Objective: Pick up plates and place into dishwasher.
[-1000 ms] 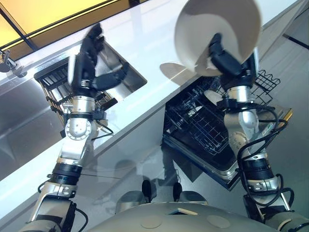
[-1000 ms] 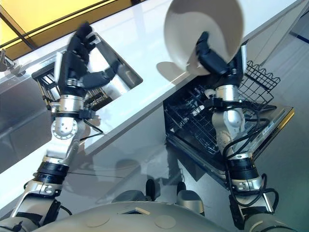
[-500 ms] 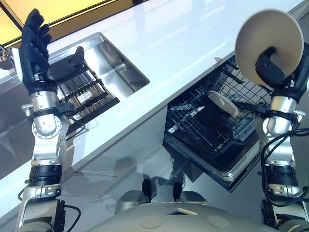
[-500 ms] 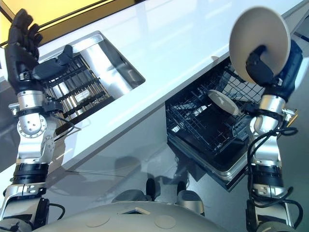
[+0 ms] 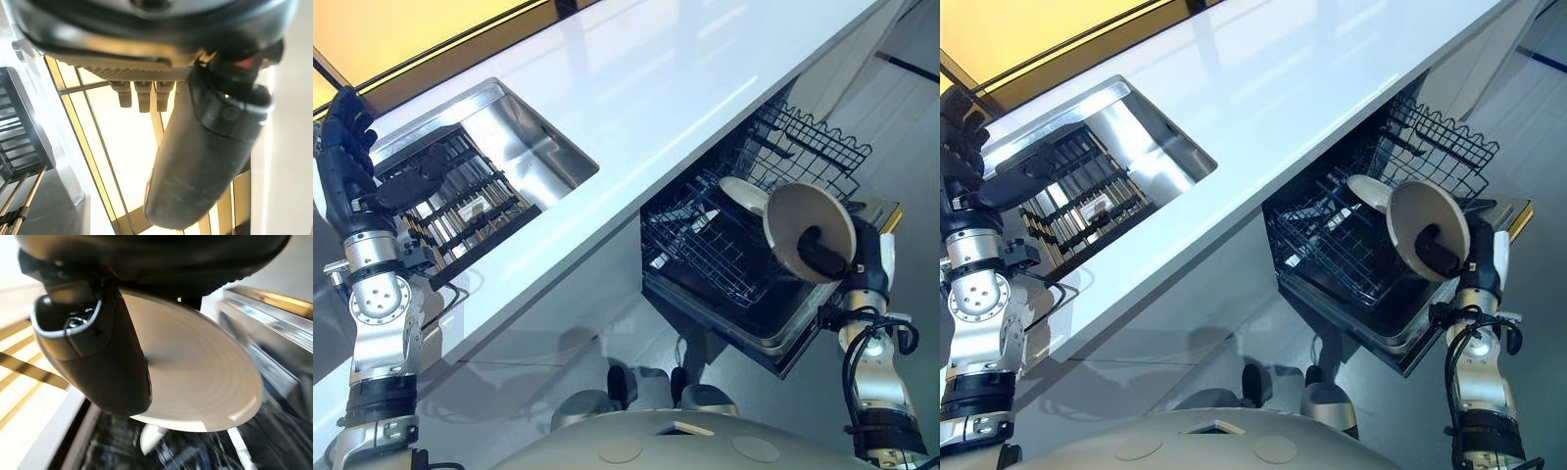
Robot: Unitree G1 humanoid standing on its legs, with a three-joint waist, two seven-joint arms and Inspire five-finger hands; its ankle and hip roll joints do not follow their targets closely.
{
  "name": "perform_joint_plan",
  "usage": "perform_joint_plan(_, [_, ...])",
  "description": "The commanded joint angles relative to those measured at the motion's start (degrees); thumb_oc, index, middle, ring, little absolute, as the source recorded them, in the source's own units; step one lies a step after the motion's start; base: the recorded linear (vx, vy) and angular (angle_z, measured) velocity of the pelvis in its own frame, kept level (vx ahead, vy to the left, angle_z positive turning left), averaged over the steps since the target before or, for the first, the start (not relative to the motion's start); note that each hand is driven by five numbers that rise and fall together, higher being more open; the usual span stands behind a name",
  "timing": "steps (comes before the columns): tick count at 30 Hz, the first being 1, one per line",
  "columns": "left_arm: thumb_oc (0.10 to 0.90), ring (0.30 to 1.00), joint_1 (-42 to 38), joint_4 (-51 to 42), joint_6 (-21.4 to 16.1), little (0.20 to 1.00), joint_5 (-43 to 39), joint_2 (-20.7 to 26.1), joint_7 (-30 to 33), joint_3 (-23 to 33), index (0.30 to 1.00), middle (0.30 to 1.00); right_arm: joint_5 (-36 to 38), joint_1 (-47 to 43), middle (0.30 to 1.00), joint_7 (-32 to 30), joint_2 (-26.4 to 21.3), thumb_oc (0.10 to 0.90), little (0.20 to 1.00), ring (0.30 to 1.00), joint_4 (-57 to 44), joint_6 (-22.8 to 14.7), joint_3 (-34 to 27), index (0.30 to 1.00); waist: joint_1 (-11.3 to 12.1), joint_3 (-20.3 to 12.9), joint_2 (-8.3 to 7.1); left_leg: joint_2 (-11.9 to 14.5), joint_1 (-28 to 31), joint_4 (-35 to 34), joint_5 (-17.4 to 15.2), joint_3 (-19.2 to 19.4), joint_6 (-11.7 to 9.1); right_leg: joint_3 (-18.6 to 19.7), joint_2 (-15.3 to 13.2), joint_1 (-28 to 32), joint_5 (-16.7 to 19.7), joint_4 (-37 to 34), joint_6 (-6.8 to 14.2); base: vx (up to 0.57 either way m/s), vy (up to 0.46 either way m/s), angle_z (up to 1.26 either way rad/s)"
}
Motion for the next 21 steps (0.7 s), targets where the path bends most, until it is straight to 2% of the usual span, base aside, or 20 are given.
perform_joint_plan(1, [0.8, 0.9, -3.85, 4.42, -5.56, 0.9, -0.61, 5.99, 2.82, 4.68, 0.9, 0.9, -1.03, -4.71, 0.3, 0.82, -2.44, 0.1, 0.2, 0.3, -3.12, -6.66, 0.15, 0.3, -0.11, -3.85, 0.72, -1.76, 0.1, 0.28, -6.17, -0.56, -0.92, -1.72, 2.92, -3.8, -9.73, 8.78, 0.86, 0.0, 0.0, 0.0])
perform_joint_plan(6, [0.8, 0.9, -3.91, 5.63, -5.9, 0.9, -1.23, 6.3, 3.73, 3.86, 0.9, 0.9, -2.05, -4.3, 0.3, 1.31, -1.8, 0.1, 0.2, 0.3, -2.98, -6.88, 3.71, 0.3, 0.15, -3.54, 0.81, -2.09, 0.24, 0.28, -6.53, -1.03, -1.01, -2.13, 2.71, -3.46, -10.22, 8.59, 1.11, 0.0, 0.0, 0.0])
perform_joint_plan(12, [0.8, 0.9, -4.33, 6.29, -5.8, 0.9, -2.12, 6.14, 4.09, 2.0, 0.9, 0.9, -4.12, -5.65, 0.3, 0.1, -1.39, 0.1, 0.2, 0.3, -1.38, -2.87, 8.82, 0.3, 1.14, -3.34, 1.21, -2.35, -0.02, 0.28, -6.24, -1.6, -1.23, -2.88, 2.35, -3.43, -10.11, 8.44, 1.22, 0.0, 0.002, 0.01])
perform_joint_plan(16, [0.8, 0.9, -4.55, 6.43, -5.69, 0.9, -1.94, 5.37, 3.99, 0.15, 0.9, 0.9, -6.06, -7.44, 0.3, -3.09, -0.81, 0.1, 0.2, 0.3, 1.27, -0.92, 12.29, 0.3, 2.14, -3.34, 1.41, -2.59, 0.05, 0.28, -6.08, -2.32, -1.32, -3.47, 2.13, -3.18, -10.09, 8.45, 1.13, 0.02, 0.009, 0.14])
perform_joint_plan(20, [0.8, 0.9, -5.62, 6.35, -4.85, 0.9, -2.53, 4.79, 3.52, -2.57, 0.9, 0.9, -5.42, -10.99, 0.3, -6.6, -1.03, 0.1, 0.2, 0.3, 6.33, 4.38, 15.91, 0.3, 3.51, -3.29, 1.64, -2.79, 0.17, 0.28, -5.88, -3.09, -1.52, -4.21, 1.89, -2.63, -9.97, 8.2, 0.96, 0.03, 0.016, 0.14])
perform_joint_plan(21, [0.8, 0.9, -5.67, 6.36, -4.83, 0.9, -2.55, 4.77, 3.49, -2.69, 0.9, 0.9, -5.29, -11.2, 0.3, -6.75, -1.06, 0.1, 0.2, 0.3, 6.7, 4.48, 16.02, 0.3, 3.56, -3.28, 1.65, -2.79, 0.18, 0.28, -5.87, -3.13, -1.53, -4.26, 1.88, -2.58, -9.96, 8.15, 0.95, 0.04, 0.017, 0.16])
